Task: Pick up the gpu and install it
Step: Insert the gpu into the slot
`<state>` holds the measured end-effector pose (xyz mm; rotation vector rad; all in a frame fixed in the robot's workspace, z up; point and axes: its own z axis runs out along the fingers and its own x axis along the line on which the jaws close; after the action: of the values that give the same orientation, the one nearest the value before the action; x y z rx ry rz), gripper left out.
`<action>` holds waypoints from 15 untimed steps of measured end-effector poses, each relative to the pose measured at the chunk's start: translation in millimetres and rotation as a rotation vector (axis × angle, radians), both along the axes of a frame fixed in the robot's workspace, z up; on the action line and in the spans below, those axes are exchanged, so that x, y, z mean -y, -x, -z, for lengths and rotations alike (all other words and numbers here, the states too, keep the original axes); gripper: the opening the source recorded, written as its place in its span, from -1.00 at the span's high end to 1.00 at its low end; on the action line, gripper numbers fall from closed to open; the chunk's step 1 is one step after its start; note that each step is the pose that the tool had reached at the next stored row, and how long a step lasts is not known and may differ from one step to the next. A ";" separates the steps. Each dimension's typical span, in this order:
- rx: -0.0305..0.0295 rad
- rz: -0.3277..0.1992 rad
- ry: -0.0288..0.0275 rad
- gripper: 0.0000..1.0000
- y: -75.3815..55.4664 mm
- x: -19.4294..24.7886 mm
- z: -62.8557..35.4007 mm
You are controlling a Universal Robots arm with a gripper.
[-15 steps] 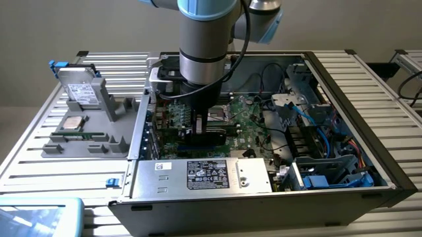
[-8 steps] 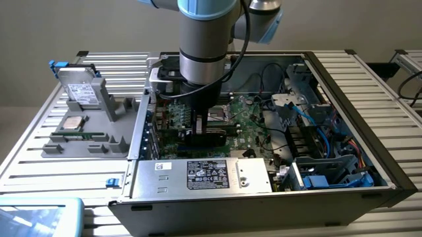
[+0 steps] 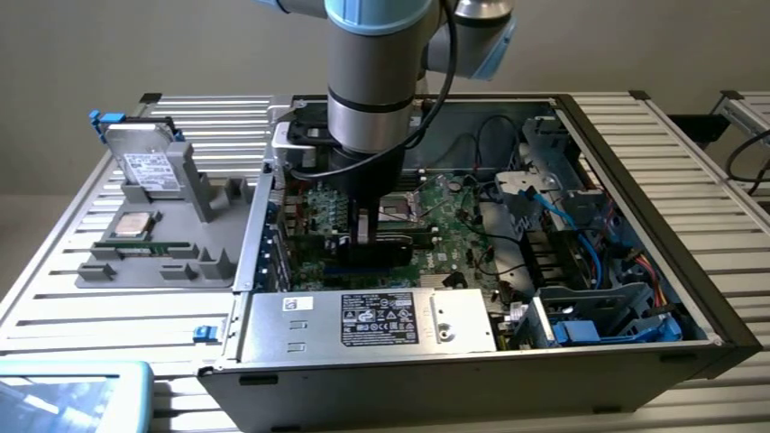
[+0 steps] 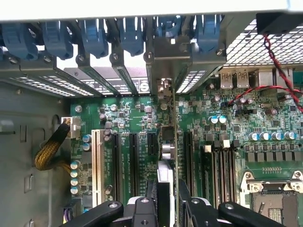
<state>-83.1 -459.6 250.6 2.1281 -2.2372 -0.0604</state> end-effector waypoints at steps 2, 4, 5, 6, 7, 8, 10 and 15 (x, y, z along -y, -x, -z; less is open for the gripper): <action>-0.0010 0.000 0.0000 0.44 0.1 0.0 0.0; -0.0011 0.000 0.0001 0.44 0.1 0.0 0.0; -0.0011 0.000 0.0002 0.44 0.1 0.0 0.0; -0.0016 0.003 0.0000 0.44 0.1 0.0 0.0; -0.0026 0.004 -0.0011 0.44 0.1 0.2 -0.2; -0.0032 0.006 -0.0034 0.44 0.1 0.3 -0.2; -0.0034 0.014 -0.0086 0.44 0.2 0.4 -0.3; -0.0045 0.016 -0.0107 0.44 -0.2 0.6 -0.1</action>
<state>-82.9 -460.2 250.7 2.1130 -2.2570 -0.0779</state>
